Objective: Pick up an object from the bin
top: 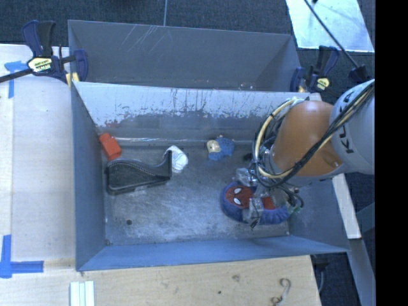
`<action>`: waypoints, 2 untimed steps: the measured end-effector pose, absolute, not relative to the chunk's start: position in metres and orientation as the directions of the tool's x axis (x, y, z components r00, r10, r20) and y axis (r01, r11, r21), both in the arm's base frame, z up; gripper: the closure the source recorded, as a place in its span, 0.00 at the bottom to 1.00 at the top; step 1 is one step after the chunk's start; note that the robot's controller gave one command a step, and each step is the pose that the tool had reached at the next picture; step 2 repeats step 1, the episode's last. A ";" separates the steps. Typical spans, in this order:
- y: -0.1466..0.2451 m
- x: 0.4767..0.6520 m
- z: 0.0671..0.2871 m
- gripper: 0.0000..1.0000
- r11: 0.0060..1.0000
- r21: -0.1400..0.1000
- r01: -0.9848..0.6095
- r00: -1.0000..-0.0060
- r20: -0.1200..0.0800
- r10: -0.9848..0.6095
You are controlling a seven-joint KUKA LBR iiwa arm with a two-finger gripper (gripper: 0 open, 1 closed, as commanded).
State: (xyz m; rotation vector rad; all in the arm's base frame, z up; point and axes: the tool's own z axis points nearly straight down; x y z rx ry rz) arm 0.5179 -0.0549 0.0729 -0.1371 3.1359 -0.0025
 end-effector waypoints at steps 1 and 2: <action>-0.062 0.528 0.245 1.00 0.924 -0.006 -0.383 -0.924 -0.010 -0.383; -0.062 0.528 0.245 1.00 0.924 -0.006 -0.383 -0.924 -0.010 -0.383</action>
Offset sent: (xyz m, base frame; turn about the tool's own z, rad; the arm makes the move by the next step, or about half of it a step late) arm 0.0076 -0.0065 0.1685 -0.3071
